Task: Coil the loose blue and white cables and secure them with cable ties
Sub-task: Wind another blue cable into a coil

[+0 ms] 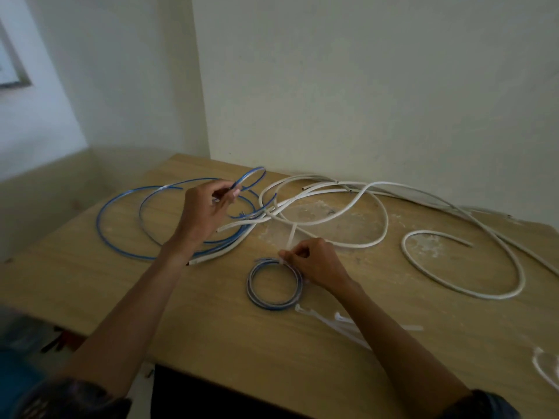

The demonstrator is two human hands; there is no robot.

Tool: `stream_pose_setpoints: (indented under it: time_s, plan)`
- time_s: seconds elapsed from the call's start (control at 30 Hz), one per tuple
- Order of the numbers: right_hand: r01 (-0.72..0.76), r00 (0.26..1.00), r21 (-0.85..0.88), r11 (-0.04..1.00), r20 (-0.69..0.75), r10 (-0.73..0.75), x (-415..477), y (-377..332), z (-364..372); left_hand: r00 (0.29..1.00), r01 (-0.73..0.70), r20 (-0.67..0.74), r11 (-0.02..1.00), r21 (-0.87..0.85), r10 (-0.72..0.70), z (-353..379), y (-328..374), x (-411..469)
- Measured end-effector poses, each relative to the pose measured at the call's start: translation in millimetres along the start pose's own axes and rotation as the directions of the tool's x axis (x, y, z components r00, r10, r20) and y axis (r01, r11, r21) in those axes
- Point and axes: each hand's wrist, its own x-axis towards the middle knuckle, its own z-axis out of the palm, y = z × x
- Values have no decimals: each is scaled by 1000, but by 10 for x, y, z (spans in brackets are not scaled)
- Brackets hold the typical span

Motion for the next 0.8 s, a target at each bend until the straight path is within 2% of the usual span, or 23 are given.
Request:
stream_pose_setpoints:
  time_s: [0.13,0.23,0.3,0.33,0.4,0.43,0.5,0.57,0.67,0.8]
  plan:
    - [-19,991,116,993,-126,34,39,-73,-285,999,40,-18,986,-159,-43,-17,101,116]
    - [52,983,210,976,-181,-13,120,-227,-485,996,82,2,909,-409,-89,-37,288,235]
    - [74,985,318,945,-173,-19,175,-344,-538,987,150,38,795,-588,-158,-42,423,320]
    - [51,992,411,910,-122,0,191,-412,-546,977,194,68,711,-676,-203,-26,484,354]
    - [-70,997,636,769,54,47,210,-573,-542,950,278,146,538,-796,-276,53,595,373]
    - [-116,993,720,685,108,55,221,-654,-531,937,314,185,483,-817,-297,122,639,358]
    - [-97,995,793,601,61,80,254,-764,-515,912,376,248,425,-824,-326,278,689,284]
    - [-50,991,786,616,-37,128,281,-789,-531,888,426,295,390,-816,-354,400,671,205]
    - [-45,985,745,666,-78,154,276,-663,-578,836,529,409,341,-777,-365,497,572,127]
    - [-37,970,747,664,-134,204,199,-392,-676,781,622,471,433,-652,-411,607,512,59]
